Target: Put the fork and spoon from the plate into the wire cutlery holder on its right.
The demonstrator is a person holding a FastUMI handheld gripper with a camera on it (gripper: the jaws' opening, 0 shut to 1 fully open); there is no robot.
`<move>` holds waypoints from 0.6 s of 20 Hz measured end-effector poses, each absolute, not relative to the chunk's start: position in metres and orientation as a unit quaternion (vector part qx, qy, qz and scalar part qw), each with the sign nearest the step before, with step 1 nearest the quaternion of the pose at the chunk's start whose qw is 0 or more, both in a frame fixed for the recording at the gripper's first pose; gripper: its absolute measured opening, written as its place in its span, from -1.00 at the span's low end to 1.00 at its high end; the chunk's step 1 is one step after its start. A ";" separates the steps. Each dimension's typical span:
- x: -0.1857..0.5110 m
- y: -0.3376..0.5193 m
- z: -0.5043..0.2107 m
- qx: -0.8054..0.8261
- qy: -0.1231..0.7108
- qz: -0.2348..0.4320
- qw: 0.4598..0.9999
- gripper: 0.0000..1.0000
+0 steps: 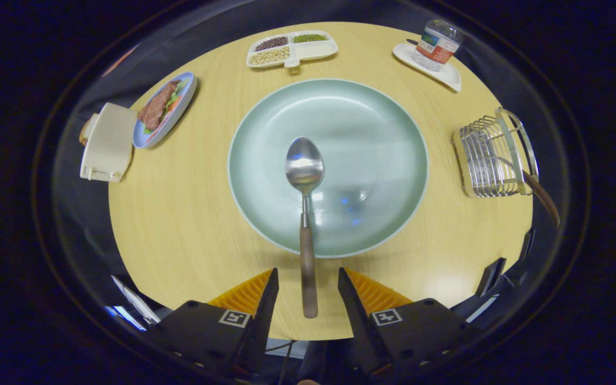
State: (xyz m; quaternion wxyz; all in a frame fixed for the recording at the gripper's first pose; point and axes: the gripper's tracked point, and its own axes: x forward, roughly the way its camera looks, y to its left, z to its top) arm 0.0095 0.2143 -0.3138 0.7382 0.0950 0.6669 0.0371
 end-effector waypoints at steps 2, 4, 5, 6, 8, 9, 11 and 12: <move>0.011 0.215 -0.319 0.094 0.666 0.038 0.739 0.37; 0.008 0.217 -0.323 0.091 0.671 0.038 0.735 0.16; 0.006 0.219 -0.324 0.088 0.675 0.044 0.732 -0.01; 0.004 0.220 -0.326 0.081 0.674 0.048 0.732 -0.18; 0.004 0.215 -0.320 0.076 0.673 0.045 0.734 -0.84; 0.002 0.215 -0.323 0.069 0.674 0.050 0.733 -0.84; 0.004 0.214 -0.316 0.071 0.670 0.052 0.737 -0.98; 0.002 0.215 -0.315 0.070 0.669 0.060 0.737 -0.98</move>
